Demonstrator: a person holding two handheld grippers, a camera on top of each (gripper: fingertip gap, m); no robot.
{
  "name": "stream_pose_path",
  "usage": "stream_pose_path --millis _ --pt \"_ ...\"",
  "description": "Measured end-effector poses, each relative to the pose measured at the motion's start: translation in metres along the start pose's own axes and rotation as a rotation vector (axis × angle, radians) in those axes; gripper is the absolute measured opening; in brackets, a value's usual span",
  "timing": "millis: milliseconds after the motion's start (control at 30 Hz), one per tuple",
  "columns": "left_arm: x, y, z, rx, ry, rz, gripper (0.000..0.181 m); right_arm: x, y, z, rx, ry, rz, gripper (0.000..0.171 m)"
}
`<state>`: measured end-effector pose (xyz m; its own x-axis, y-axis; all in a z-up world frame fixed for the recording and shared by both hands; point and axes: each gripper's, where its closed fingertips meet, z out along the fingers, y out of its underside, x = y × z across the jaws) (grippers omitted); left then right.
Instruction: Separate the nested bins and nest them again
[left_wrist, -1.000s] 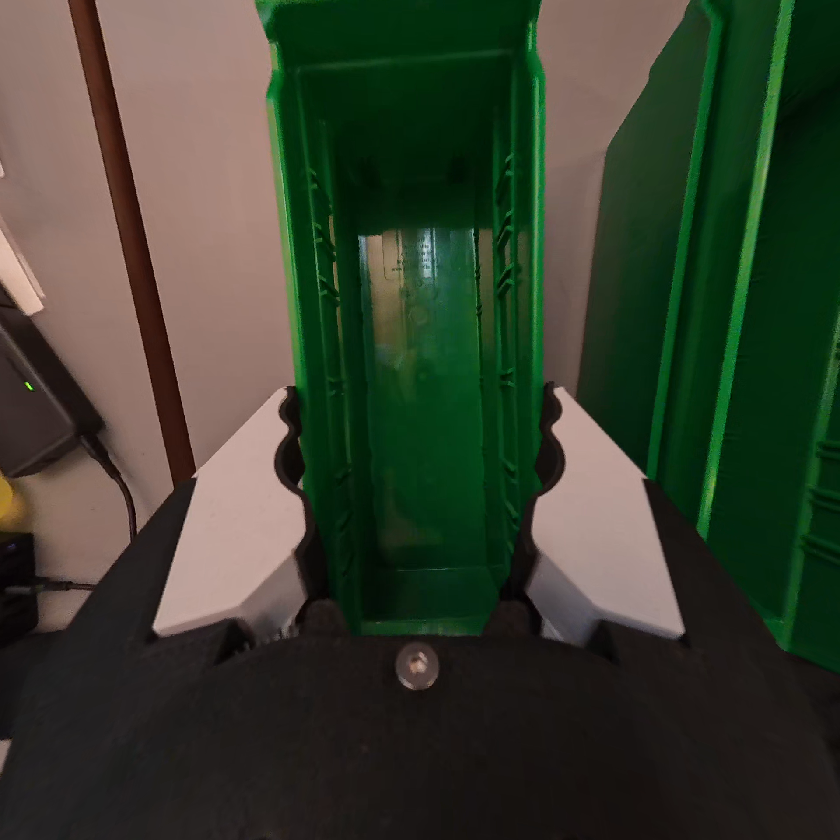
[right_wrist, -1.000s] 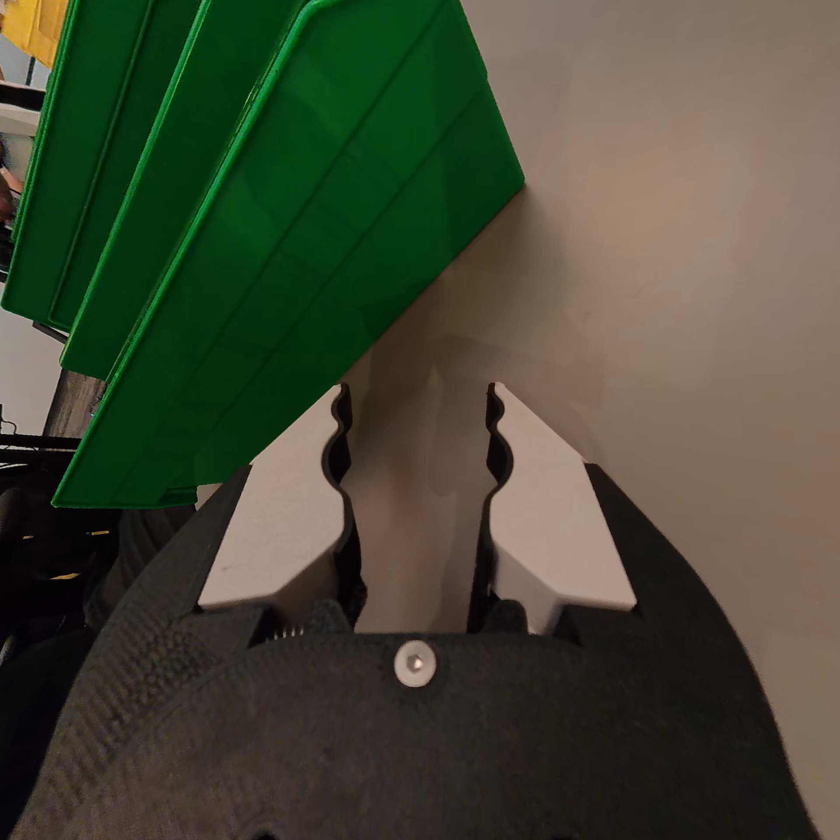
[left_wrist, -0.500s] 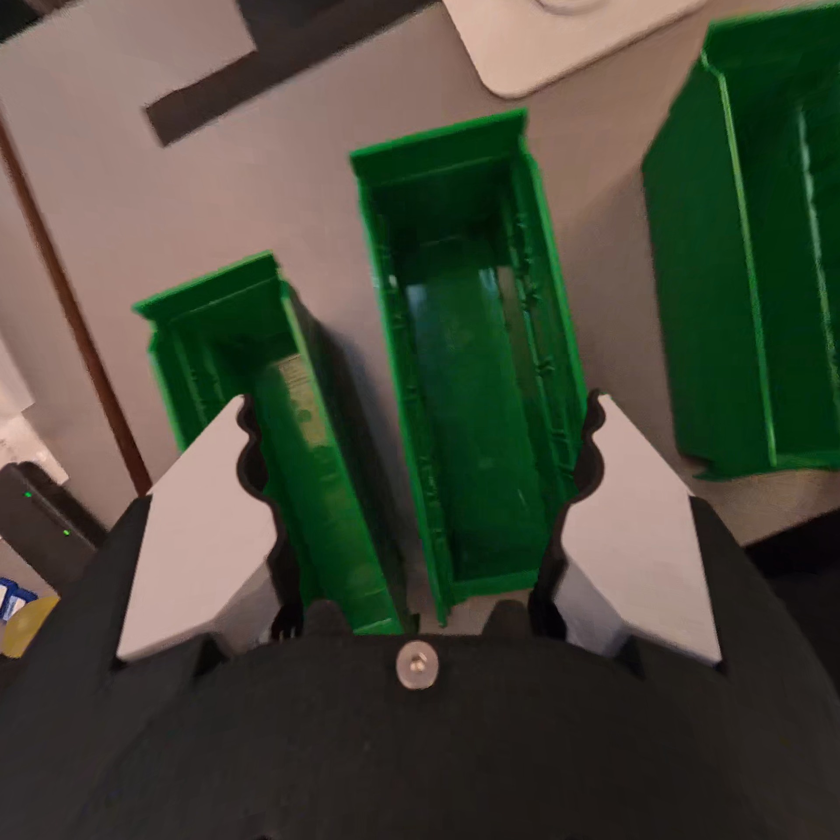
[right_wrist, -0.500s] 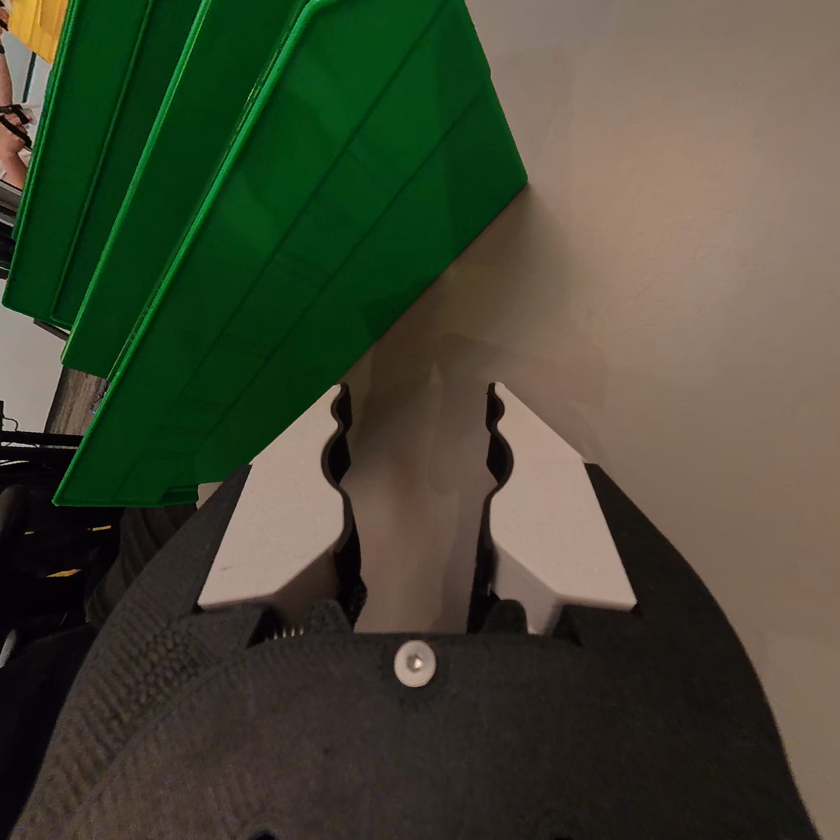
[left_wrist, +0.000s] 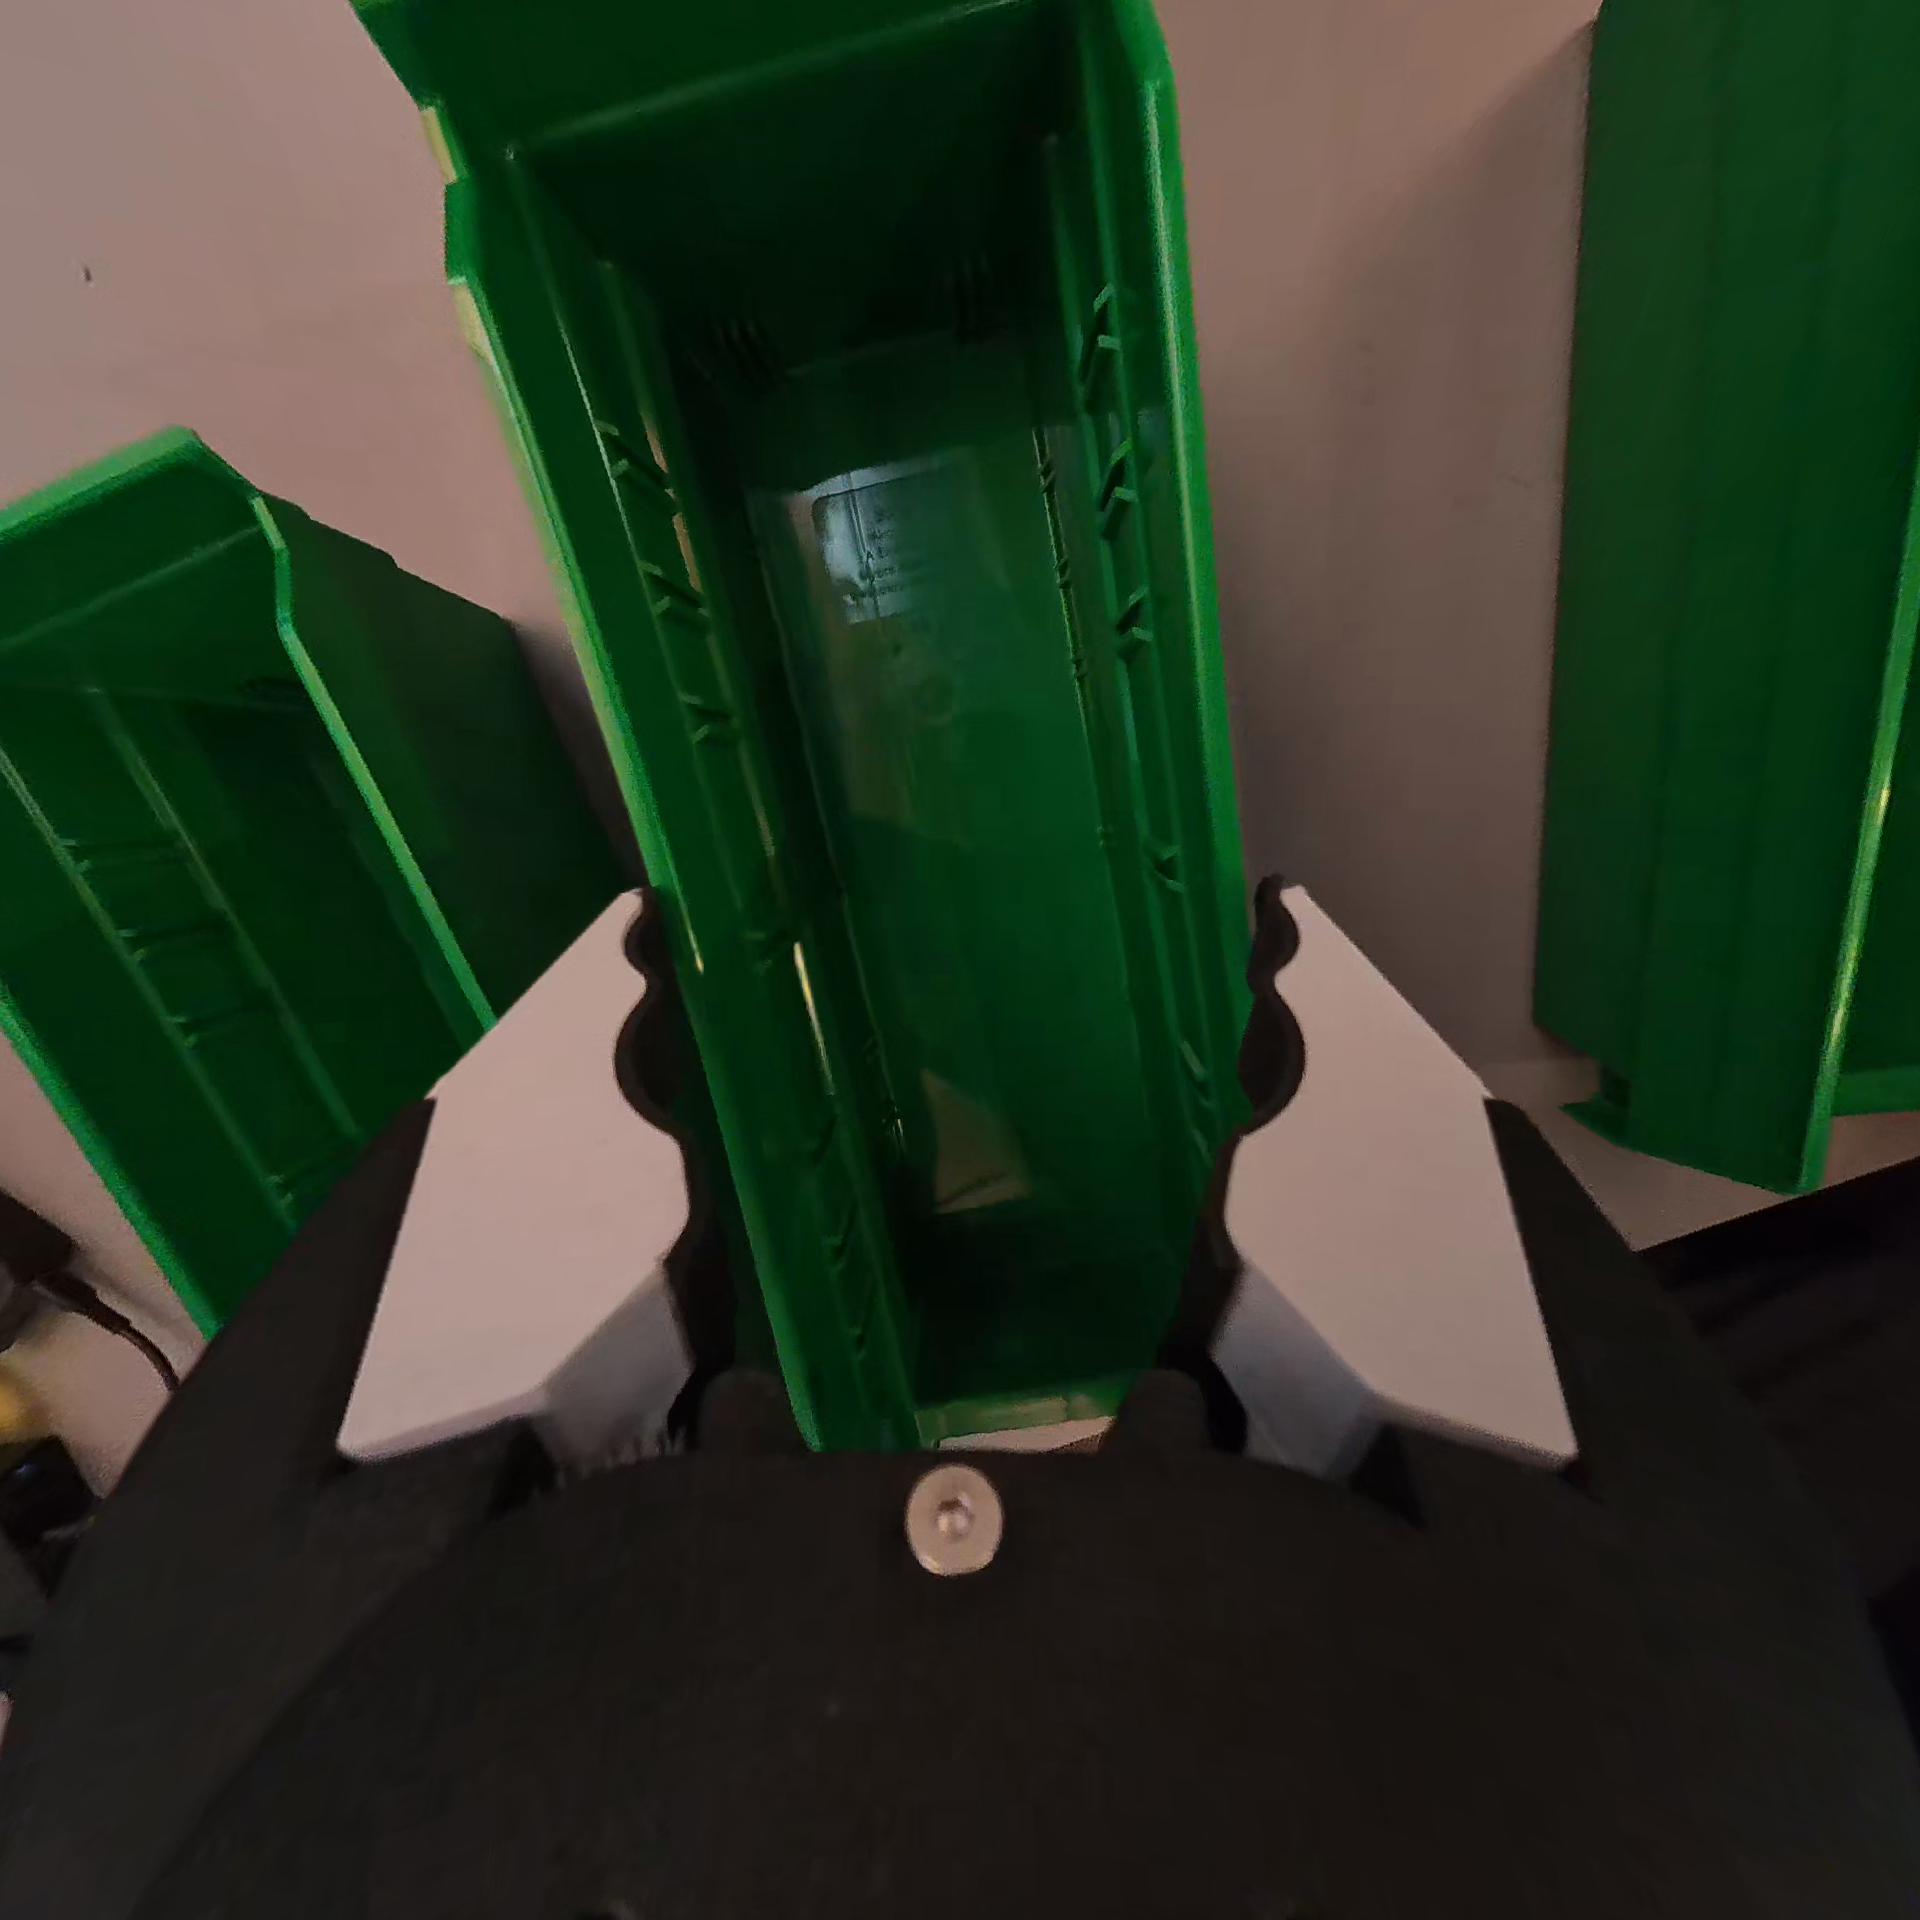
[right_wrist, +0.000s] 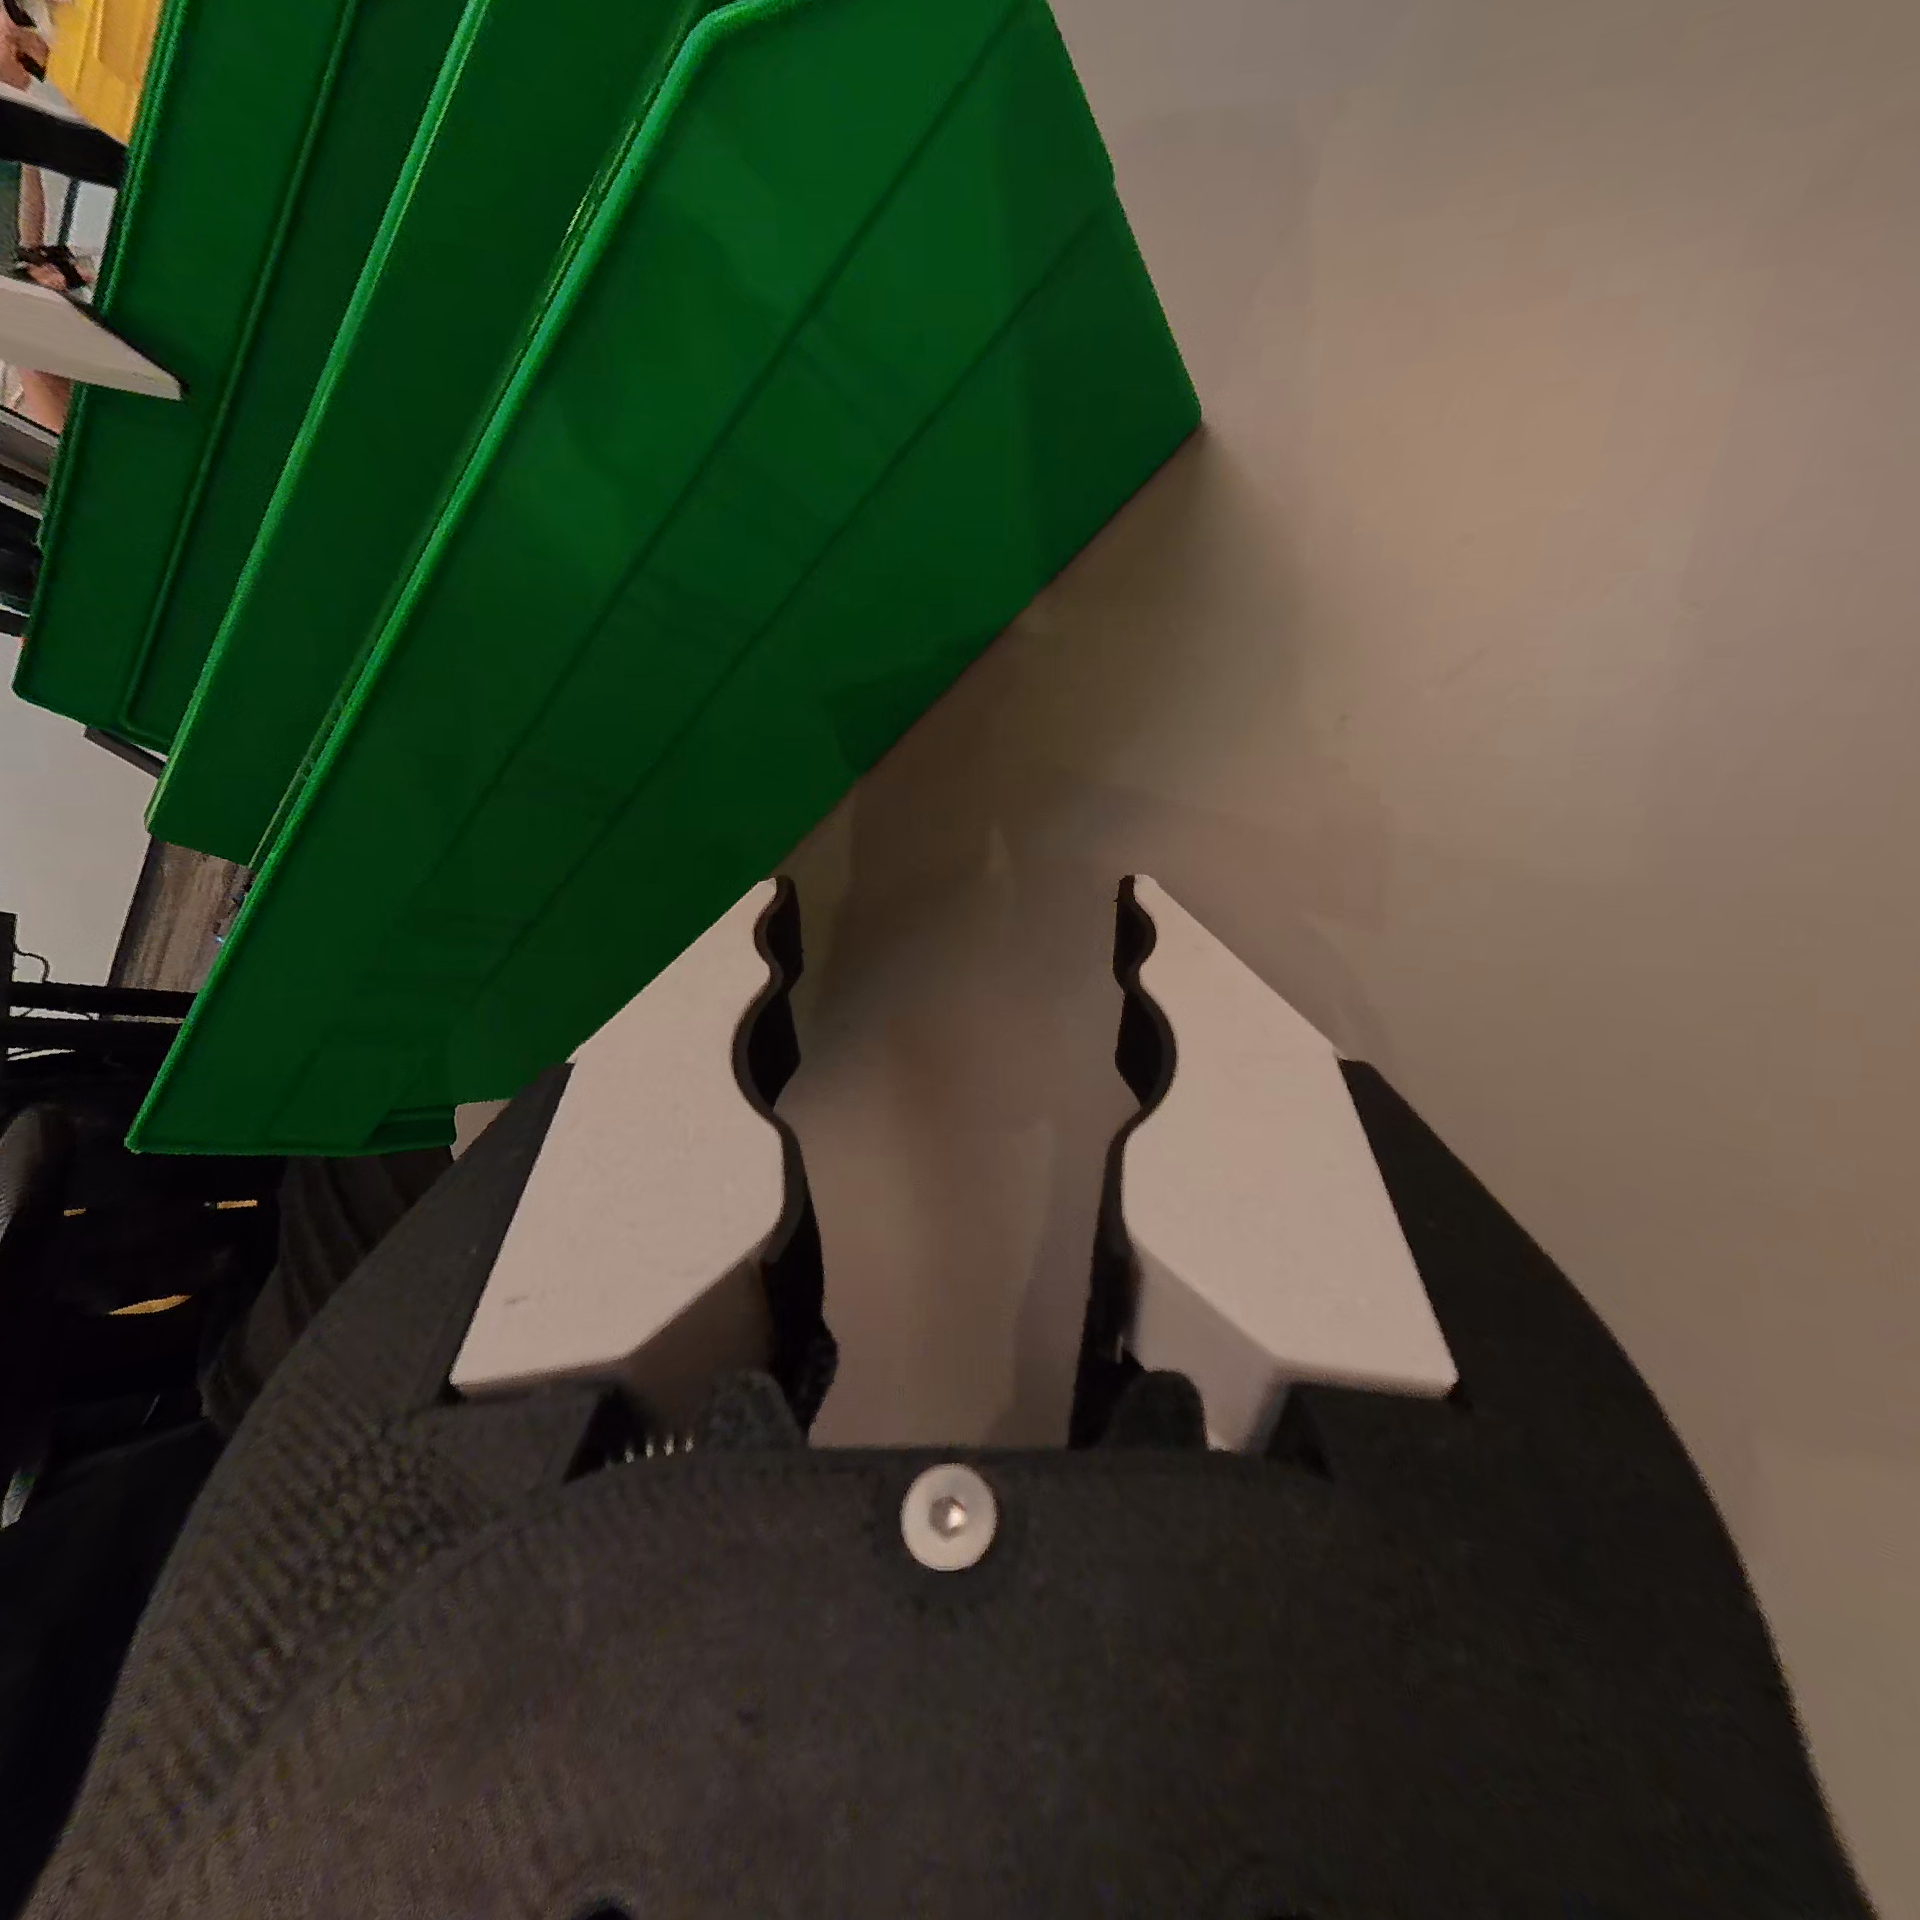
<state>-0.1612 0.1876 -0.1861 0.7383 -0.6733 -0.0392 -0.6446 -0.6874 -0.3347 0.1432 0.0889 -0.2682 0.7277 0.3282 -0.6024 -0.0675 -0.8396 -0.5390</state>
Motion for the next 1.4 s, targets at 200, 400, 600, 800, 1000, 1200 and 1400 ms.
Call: stream_pose_path --millis 200,400,600,800,1000,1200,1400 --pt "-0.002 -0.001 -0.005 0.031 0.010 -0.020 0.099 0.000 0.000 0.001 0.000 -0.002 0.000 0.060" --pt "-0.006 -0.003 -0.018 0.052 0.004 -0.017 0.096 0.000 0.000 0.001 0.001 0.001 0.001 0.059" --pt "-0.011 -0.010 -0.034 0.086 0.004 -0.028 0.097 0.000 0.000 0.001 -0.001 0.003 -0.002 0.060" --pt "-0.010 -0.016 -0.056 0.130 -0.020 -0.022 0.098 0.000 0.000 0.001 -0.003 0.001 -0.002 0.060" --pt "0.009 -0.041 -0.098 0.221 -0.059 0.006 0.098 0.000 0.000 0.001 -0.003 -0.003 0.000 0.060" --pt "0.057 -0.069 -0.107 0.247 -0.040 0.091 0.098 -0.002 0.000 0.001 -0.006 0.000 -0.005 0.062" --pt "0.095 -0.080 -0.060 0.163 -0.046 0.153 0.098 -0.003 -0.001 0.000 -0.003 -0.001 -0.009 0.063"
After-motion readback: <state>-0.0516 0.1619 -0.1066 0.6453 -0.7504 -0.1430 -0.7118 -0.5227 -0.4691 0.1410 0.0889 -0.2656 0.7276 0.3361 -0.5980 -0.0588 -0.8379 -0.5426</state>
